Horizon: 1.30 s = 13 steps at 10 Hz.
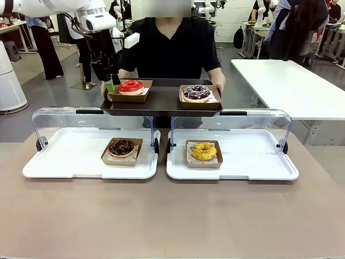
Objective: Provide the desired donut to the person.
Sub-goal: Place the picked Paper togo box onto the Handle tray extended by the person.
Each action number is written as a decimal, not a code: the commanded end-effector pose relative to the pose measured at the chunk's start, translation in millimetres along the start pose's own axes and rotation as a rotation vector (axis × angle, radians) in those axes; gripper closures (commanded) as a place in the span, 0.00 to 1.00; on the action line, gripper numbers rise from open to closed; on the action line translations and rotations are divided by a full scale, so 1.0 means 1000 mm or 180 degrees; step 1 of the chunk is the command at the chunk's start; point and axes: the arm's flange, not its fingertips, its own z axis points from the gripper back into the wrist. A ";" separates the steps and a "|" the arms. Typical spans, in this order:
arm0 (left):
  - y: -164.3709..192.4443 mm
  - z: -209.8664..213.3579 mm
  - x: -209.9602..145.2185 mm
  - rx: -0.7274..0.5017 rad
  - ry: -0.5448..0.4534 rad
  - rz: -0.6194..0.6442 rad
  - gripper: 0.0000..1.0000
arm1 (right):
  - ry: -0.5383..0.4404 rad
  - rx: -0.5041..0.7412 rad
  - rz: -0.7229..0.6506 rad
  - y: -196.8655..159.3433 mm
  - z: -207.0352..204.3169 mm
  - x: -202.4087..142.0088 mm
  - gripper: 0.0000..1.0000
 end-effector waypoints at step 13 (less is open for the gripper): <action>-0.174 -0.006 -0.125 0.0094 -0.0002 0.0185 0.00 | 0.0001 0.0030 0.0037 0.001 0.000 -0.001 0.00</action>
